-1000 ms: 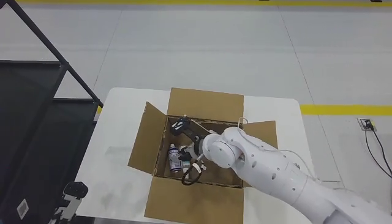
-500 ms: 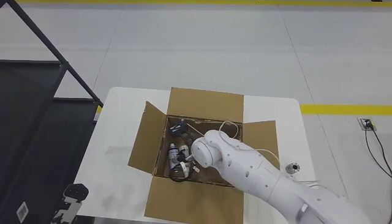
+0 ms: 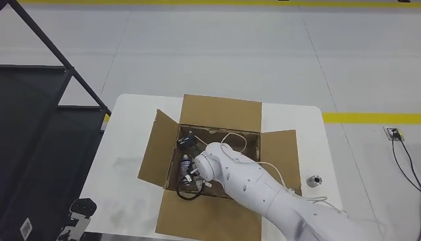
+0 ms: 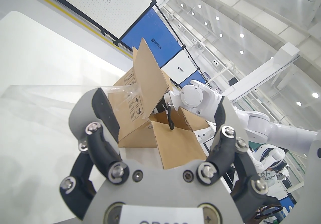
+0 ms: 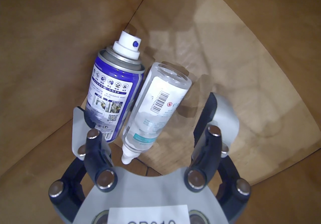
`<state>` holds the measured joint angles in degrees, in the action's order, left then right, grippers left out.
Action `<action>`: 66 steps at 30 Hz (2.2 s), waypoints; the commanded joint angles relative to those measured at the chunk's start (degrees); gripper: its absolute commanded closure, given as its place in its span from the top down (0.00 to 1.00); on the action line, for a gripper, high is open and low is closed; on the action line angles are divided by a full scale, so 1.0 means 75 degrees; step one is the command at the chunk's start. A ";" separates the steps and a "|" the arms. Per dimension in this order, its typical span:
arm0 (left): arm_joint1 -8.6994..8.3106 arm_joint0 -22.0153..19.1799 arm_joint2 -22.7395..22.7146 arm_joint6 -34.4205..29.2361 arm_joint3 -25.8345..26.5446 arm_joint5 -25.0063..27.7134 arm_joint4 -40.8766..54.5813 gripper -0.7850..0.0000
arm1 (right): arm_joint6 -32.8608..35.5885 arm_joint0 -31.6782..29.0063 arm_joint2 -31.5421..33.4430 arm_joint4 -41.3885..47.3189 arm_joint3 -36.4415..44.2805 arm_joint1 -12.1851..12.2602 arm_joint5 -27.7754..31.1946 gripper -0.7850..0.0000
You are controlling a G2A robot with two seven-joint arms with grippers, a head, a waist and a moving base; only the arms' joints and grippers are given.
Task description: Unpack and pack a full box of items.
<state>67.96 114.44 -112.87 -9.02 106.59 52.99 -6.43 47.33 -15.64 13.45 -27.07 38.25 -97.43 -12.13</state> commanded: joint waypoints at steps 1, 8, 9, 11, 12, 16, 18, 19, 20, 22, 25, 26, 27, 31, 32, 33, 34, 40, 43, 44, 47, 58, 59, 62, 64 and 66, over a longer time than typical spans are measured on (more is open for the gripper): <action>0.0005 -0.0005 0.0006 0.0004 0.0004 -0.0005 -0.0010 1.00 | -0.0038 0.0000 0.0031 -0.0018 -0.0164 -0.0091 0.0031 0.00; 0.0027 -0.0031 0.0030 0.0033 0.0010 -0.0004 -0.0040 1.00 | -0.0065 0.0038 0.0226 -0.0033 -0.0703 -0.0339 0.0156 0.00; 0.0030 -0.0033 0.0033 0.0034 0.0013 -0.0009 -0.0044 1.00 | -0.0121 0.0048 0.0268 -0.0032 -0.0738 -0.0357 0.0196 0.00; 0.0034 -0.0042 0.0036 0.0028 0.0018 0.0015 -0.0064 1.00 | -0.0250 0.0054 0.0361 -0.0034 -0.0771 -0.0373 0.0278 0.00; 0.0037 -0.0046 0.0039 0.0030 0.0016 0.0018 -0.0071 1.00 | -0.0316 0.0051 0.0410 -0.0040 -0.0765 -0.0371 0.0312 0.00; 0.0048 -0.0056 0.0061 0.0028 0.0014 0.0005 -0.0085 1.00 | -0.0632 0.0009 0.0609 -0.0165 -0.0577 -0.0300 0.0312 0.00; 0.0053 -0.0064 0.0072 0.0028 0.0024 -0.0007 -0.0094 1.00 | -0.0846 -0.0043 0.0731 -0.0272 -0.0381 -0.0223 0.0175 0.00; 0.0054 -0.0069 0.0082 0.0017 0.0038 -0.0001 -0.0104 1.00 | -0.0919 -0.0078 0.0794 -0.0334 -0.0229 -0.0172 0.0118 0.00; 0.0057 -0.0074 0.0088 0.0014 0.0046 -0.0007 -0.0111 1.00 | -0.1009 -0.0121 0.0868 -0.0402 -0.0062 -0.0110 0.0047 0.00; 0.0061 -0.0085 0.0100 0.0004 0.0071 -0.0026 -0.0133 1.00 | -0.1177 -0.0251 0.1029 -0.0574 0.0345 0.0045 -0.0101 0.00; 0.0067 -0.0095 0.0125 -0.0007 0.0109 -0.0045 -0.0157 1.00 | -0.1340 -0.0529 0.1334 -0.0925 0.1121 0.0356 -0.0386 0.00; 0.0070 -0.0099 0.0132 -0.0011 0.0119 -0.0052 -0.0169 1.00 | -0.1326 -0.0647 0.1445 -0.1067 0.1426 0.0479 -0.0443 0.00; 0.0071 -0.0104 0.0137 -0.0016 0.0126 -0.0058 -0.0182 1.00 | -0.1302 -0.0775 0.1567 -0.1223 0.1736 0.0607 -0.0512 0.00; 0.0080 -0.0117 0.0141 -0.0006 0.0143 -0.0061 -0.0227 1.00 | -0.0880 -0.1331 0.2067 -0.1887 0.2948 0.1101 -0.0742 0.00; 0.0082 -0.0119 0.0141 -0.0005 0.0147 -0.0066 -0.0230 1.00 | -0.0754 -0.1468 0.2198 -0.2048 0.3226 0.1211 -0.0776 0.00; 0.0084 -0.0121 0.0140 -0.0005 0.0148 -0.0075 -0.0233 1.00 | -0.0621 -0.1597 0.2331 -0.2199 0.3475 0.1314 -0.0797 0.00; 0.0086 -0.0124 0.0140 -0.0004 0.0154 -0.0091 -0.0240 1.00 | -0.0493 -0.1723 0.2461 -0.2323 0.3709 0.1406 -0.0781 0.00; 0.0093 -0.0161 0.0174 -0.0044 0.0167 -0.0181 -0.0287 1.00 | 0.0285 -0.2089 0.2922 -0.2693 0.4337 0.1661 -0.0489 0.26; 0.0096 -0.0178 0.0187 -0.0065 0.0168 -0.0221 -0.0306 1.00 | 0.0478 -0.2022 0.2932 -0.2689 0.4241 0.1614 -0.0337 0.39; 0.0097 -0.0183 0.0191 -0.0071 0.0164 -0.0240 -0.0306 1.00 | 0.0509 -0.1976 0.2930 -0.2650 0.4157 0.1585 -0.0265 0.38; 0.0101 -0.0191 0.0189 -0.0073 0.0168 -0.0273 -0.0317 1.00 | 0.0495 -0.1806 0.2906 -0.2452 0.3823 0.1464 -0.0045 0.35; 0.0112 -0.0198 0.0212 -0.0139 0.0198 -0.0418 -0.0399 1.00 | 0.0493 -0.0918 0.2225 -0.1750 0.1987 0.0617 0.0261 0.41; 0.0114 -0.0202 0.0217 -0.0140 0.0203 -0.0435 -0.0404 1.00 | 0.0445 -0.0842 0.2172 -0.1712 0.1800 0.0528 0.0230 0.42; 0.0116 -0.0219 0.0229 -0.0159 0.0231 -0.0487 -0.0425 1.00 | 0.0418 -0.0654 0.1991 -0.1581 0.1250 0.0260 0.0281 0.45; 0.0117 -0.0224 0.0235 -0.0172 0.0255 -0.0506 -0.0442 1.00 | 0.0316 -0.0540 0.1883 -0.1579 0.0881 0.0082 0.0161 0.47; 0.0119 -0.0224 0.0234 -0.0172 0.0273 -0.0531 -0.0445 1.00 | 0.0226 -0.0455 0.1806 -0.1529 0.0558 -0.0086 0.0134 0.47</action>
<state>68.85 112.76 -111.10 -10.32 108.59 49.10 -9.76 49.27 -19.30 27.20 -38.69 43.57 -97.57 -11.10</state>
